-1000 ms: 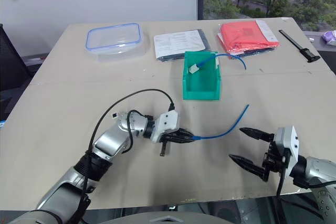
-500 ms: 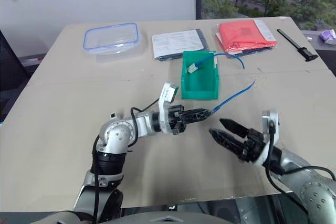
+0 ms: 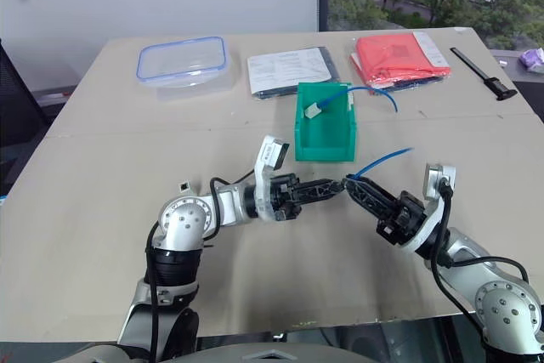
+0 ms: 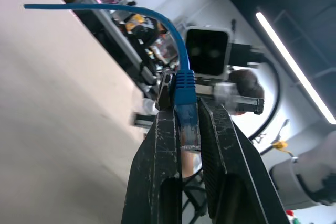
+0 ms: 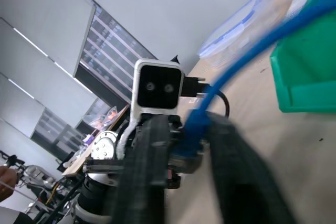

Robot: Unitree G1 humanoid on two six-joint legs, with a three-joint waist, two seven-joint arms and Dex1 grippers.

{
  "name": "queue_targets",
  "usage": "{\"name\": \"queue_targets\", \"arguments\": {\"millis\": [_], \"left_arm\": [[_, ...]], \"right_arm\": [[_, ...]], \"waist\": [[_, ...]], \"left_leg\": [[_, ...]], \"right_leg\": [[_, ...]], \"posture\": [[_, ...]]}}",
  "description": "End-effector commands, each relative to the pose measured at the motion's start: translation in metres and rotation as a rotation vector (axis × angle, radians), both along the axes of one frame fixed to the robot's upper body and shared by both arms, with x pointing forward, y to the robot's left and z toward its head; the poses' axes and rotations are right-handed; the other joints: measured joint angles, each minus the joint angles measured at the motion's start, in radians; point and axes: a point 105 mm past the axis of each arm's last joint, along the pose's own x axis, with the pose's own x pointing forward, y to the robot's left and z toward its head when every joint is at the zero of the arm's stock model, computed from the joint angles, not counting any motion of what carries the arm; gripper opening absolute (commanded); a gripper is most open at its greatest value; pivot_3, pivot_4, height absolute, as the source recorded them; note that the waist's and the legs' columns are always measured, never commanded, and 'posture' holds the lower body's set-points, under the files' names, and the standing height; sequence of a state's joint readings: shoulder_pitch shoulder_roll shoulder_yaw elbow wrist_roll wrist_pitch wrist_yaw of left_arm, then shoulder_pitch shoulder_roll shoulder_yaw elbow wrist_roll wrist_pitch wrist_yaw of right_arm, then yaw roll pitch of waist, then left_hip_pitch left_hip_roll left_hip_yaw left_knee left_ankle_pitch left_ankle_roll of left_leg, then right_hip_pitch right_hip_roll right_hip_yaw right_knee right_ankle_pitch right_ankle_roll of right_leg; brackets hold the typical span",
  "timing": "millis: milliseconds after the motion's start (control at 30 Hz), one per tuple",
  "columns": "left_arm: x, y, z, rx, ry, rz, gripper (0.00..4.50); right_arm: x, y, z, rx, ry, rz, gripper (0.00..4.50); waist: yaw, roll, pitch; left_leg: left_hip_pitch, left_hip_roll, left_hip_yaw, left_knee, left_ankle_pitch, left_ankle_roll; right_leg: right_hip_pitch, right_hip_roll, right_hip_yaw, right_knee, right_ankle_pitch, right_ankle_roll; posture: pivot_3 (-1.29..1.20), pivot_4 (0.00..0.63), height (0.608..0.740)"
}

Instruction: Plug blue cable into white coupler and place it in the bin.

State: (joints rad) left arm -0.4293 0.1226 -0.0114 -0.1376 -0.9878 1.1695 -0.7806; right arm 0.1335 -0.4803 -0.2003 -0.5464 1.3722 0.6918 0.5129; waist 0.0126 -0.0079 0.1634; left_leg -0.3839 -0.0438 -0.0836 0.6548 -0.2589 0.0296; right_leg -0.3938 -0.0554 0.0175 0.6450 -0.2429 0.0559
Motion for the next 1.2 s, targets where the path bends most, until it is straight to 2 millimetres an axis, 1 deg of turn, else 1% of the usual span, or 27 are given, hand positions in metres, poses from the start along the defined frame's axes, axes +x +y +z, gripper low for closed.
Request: {"name": "queue_targets", "arguments": {"millis": [33, 100, 200, 267, 300, 367, 400, 433, 467, 567, 633, 700, 733, 800, 867, 900, 967, 1000, 1067, 1100, 1200], "left_arm": [[-0.004, -0.002, 0.006, -0.011, -0.021, -0.023, 0.0], [-0.004, -0.001, 0.005, -0.013, -0.019, -0.025, 0.0], [-0.005, 0.004, 0.008, -0.065, -0.02, -0.024, 0.0], [-0.007, 0.009, 0.013, -0.103, -0.016, -0.04, 1.01], [-0.005, 0.01, 0.011, -0.088, -0.026, -0.025, 1.35], [-0.005, 0.009, 0.002, 0.004, -0.083, 0.005, 2.5], [-0.009, 0.011, -0.003, 0.053, -0.125, 0.008, 2.88], [-0.013, 0.013, -0.006, 0.086, -0.155, 0.006, 3.37], [-0.018, 0.017, -0.008, 0.117, -0.191, 0.011, 3.66], [-0.031, 0.032, -0.013, 0.204, -0.28, 0.045, 3.66], [-0.043, 0.049, -0.019, 0.284, -0.336, 0.13, 3.66], [-0.048, 0.064, -0.021, 0.336, -0.393, 0.267, 3.66], [-0.049, 0.067, -0.021, 0.349, -0.415, 0.311, 3.66], [-0.047, 0.08, -0.022, 0.417, -0.529, 0.481, 3.66], [-0.048, 0.102, -0.027, 0.529, -0.631, 0.703, 3.66], [-0.05, 0.112, -0.032, 0.573, -0.644, 0.802, 3.66], [-0.054, 0.129, -0.041, 0.64, -0.635, 0.964, 3.66], [-0.055, 0.141, -0.048, 0.679, -0.608, 1.074, 3.66], [-0.058, 0.167, -0.066, 0.753, -0.503, 1.261, 3.66], [-0.06, 0.177, -0.074, 0.793, -0.475, 1.331, 3.66], [-0.057, 0.195, -0.086, 0.879, -0.46, 1.448, 3.66]], "right_arm": [[-0.008, 0.008, 0.009, 0.013, -0.046, 0.065, 0.09], [-0.01, 0.009, 0.008, 0.016, -0.043, 0.071, 0.09], [-0.011, 0.012, 0.007, 0.018, -0.041, 0.08, 0.09], [-0.009, 0.011, 0.008, 0.022, -0.045, 0.069, 0.0], [-0.008, 0.01, 0.008, 0.023, -0.047, 0.064, 0.0], [-0.005, 0.008, 0.008, 0.021, -0.053, 0.053, 0.0], [-0.003, 0.006, 0.008, 0.014, -0.057, 0.042, 0.0], [-0.001, 0.004, 0.007, 0.005, -0.061, 0.027, 0.0], [0.002, 0.002, 0.005, -0.008, -0.058, 0.01, 0.0], [0.008, -0.004, 0.004, -0.019, -0.075, -0.025, 0.0], [0.015, -0.007, 0.002, -0.025, -0.088, -0.057, 0.0], [0.02, -0.008, 0.001, -0.026, -0.096, -0.069, 0.0], [0.021, -0.008, 0.001, -0.026, -0.098, -0.07, 0.0], [0.025, -0.007, -0.001, -0.03, -0.102, -0.066, 0.0], [0.029, -0.004, -0.003, -0.037, -0.107, -0.048, 0.0], [0.031, -0.002, -0.003, -0.039, -0.111, -0.039, 0.0], [0.034, 0.0, -0.003, -0.042, -0.116, -0.026, 0.0], [0.035, 0.001, -0.003, -0.044, -0.118, -0.019, 0.0], [0.038, 0.003, -0.004, -0.049, -0.121, -0.007, 0.0], [0.04, 0.004, -0.004, -0.053, -0.124, -0.001, 0.0], [0.043, 0.006, -0.003, -0.058, -0.13, 0.008, 0.0]], "waist": [[0.0, 0.0, 0.0], [0.0, 0.0, 0.0], [0.0, 0.0, 0.0], [-0.001, 0.0, 0.0], [-0.001, 0.0, 0.0], [-0.001, 0.0, 0.0], [-0.001, 0.0, 0.0], [-0.004, 0.0, 0.0], [-0.004, 0.0, 0.0], [-0.005, 0.0, 0.0], [-0.006, 0.001, 0.0], [-0.009, 0.001, 0.0], [-0.002, 0.001, 0.0], [0.004, 0.001, 0.0], [0.0, 0.002, 0.0], [0.002, 0.002, 0.0], [0.002, 0.001, 0.0], [0.002, 0.001, 0.0], [0.005, 0.001, 0.0], [0.008, 0.001, 0.0], [0.008, 0.001, 0.0]], "left_leg": [[0.0, 0.0, 0.0, 0.0, 0.0, 0.0], [0.0, 0.0, 0.0, 0.0, 0.0, 0.0], [0.0, 0.0, 0.0, 0.0, 0.0, 0.0], [0.0, 0.0, 0.0, 0.0, 0.0, 0.0], [0.0, 0.0, 0.0, 0.0, 0.0, 0.0], [0.0, 0.0, 0.0, 0.0, 0.0, 0.0], [0.0, 0.0, 0.0, 0.0, 0.0, 0.0], [0.0, 0.0, 0.0, 0.0, 0.0, 0.0], [0.001, 0.0, 0.002, -0.002, 0.0, 0.0], [0.0, 0.001, 0.002, -0.003, 0.0, 0.0], [0.0, 0.002, 0.002, -0.003, 0.0, 0.0], [0.0, 0.003, 0.003, -0.005, 0.0, 0.0], [0.0, 0.003, 0.004, -0.005, 0.0, 0.0], [-0.001, 0.003, 0.003, -0.004, 0.0, 0.0], [-0.001, 0.003, 0.004, -0.004, 0.0, 0.0], [0.0, 0.002, 0.006, -0.005, 0.0, 0.0], [-0.001, 0.002, 0.007, -0.005, -0.001, 0.001], [-0.001, 0.002, 0.007, -0.005, -0.001, 0.001], [-0.001, 0.002, 0.007, -0.004, -0.001, 0.001], [-0.001, 0.002, 0.007, -0.004, -0.001, 0.001], [-0.003, 0.004, 0.006, -0.004, -0.001, 0.001]], "right_leg": [[0.0, 0.0, 0.0, 0.0, 0.0, 0.0], [0.0, 0.0, 0.0, 0.0, 0.0, 0.0], [0.0, 0.0, 0.0, 0.0, 0.0, 0.0], [-0.001, 0.0, 0.0, 0.0, 0.0, 0.0], [-0.001, 0.0, 0.0, 0.0, 0.0, 0.0], [-0.001, 0.0, 0.001, 0.0, 0.0, 0.0], [-0.001, 0.0, 0.001, 0.0, 0.0, 0.0], [-0.001, 0.0, 0.001, 0.0, 0.0, 0.0], [-0.001, 0.0, 0.003, 0.0, 0.0, 0.0], [-0.003, -0.002, 0.007, 0.0, 0.0, 0.0], [-0.003, -0.004, 0.007, -0.001, 0.0, -0.001], [-0.003, -0.004, 0.008, -0.001, 0.0, -0.001], [-0.004, -0.004, 0.008, -0.002, 0.0, -0.001], [-0.004, -0.005, 0.006, -0.002, 0.0, -0.001], [-0.004, -0.006, 0.007, -0.003, -0.002, -0.004], [-0.003, -0.006, 0.01, -0.004, -0.002, -0.005], [-0.004, -0.006, 0.01, -0.004, -0.002, -0.005], [-0.004, -0.007, 0.01, -0.004, -0.002, -0.005], [-0.004, -0.007, 0.01, -0.005, -0.002, -0.005], [-0.004, -0.007, 0.01, -0.005, -0.002, -0.005], [-0.004, -0.007, 0.005, -0.005, -0.002, -0.004]], "posture": [[0.0, 0.15, 0.74], [0.0, 0.15, 0.74], [0.0, 0.15, 0.74], [0.0, 0.15, 0.74], [0.0, 0.15, 0.74], [0.0, 0.15, 0.74], [0.0, 0.15, 0.74], [0.0, 0.15, 0.74], [0.0, 0.15, 0.74], [0.0, 0.15, 0.74], [0.0, 0.15, 0.74], [0.0, 0.15, 0.74], [0.0, 0.15, 0.74], [0.0, 0.15, 0.74], [0.0, 0.15, 0.74], [0.0, 0.15, 0.74], [0.0, 0.15, 0.74], [0.0, 0.15, 0.74], [0.0, 0.15, 0.74], [0.0, 0.15, 0.74], [0.0, 0.15, 0.74]]}}
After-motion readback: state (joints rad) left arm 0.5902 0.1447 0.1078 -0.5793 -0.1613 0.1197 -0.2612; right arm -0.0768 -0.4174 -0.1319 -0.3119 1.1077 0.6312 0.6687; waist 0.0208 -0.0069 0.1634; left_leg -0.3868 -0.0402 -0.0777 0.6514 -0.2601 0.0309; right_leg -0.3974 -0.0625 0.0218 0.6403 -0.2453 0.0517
